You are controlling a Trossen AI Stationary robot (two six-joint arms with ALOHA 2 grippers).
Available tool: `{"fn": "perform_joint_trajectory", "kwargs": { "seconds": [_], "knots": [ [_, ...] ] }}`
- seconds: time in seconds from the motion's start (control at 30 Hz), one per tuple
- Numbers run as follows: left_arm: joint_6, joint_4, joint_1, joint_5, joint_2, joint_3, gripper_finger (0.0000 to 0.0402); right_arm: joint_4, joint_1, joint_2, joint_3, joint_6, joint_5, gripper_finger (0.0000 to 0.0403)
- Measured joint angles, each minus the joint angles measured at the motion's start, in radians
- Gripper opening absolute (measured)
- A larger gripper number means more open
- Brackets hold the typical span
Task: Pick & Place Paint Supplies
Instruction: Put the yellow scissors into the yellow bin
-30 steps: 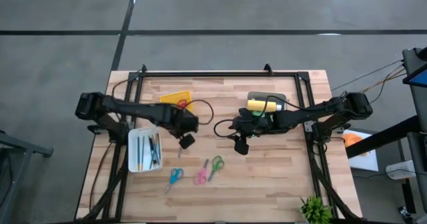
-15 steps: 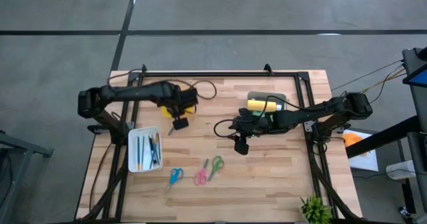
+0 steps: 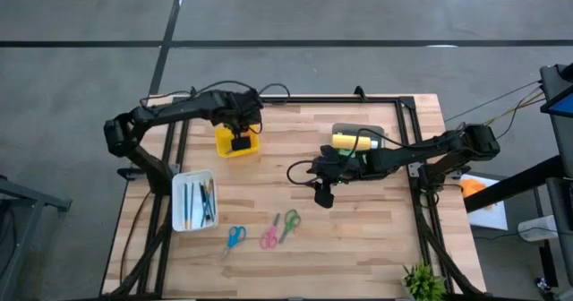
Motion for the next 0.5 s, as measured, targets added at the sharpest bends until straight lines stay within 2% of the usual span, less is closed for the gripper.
{"fn": "perform_joint_trajectory", "kwargs": {
  "seconds": [0.2,0.5],
  "knots": [
    [0.110,0.047,0.061,0.001,0.006,-0.003,0.0008,0.000,0.000,0.000,0.000,0.000,0.000,0.0201],
    [0.174,0.057,0.100,0.045,0.088,-0.003,0.0008,0.001,0.000,0.000,0.000,0.000,0.000,0.0201]
  ]
}}
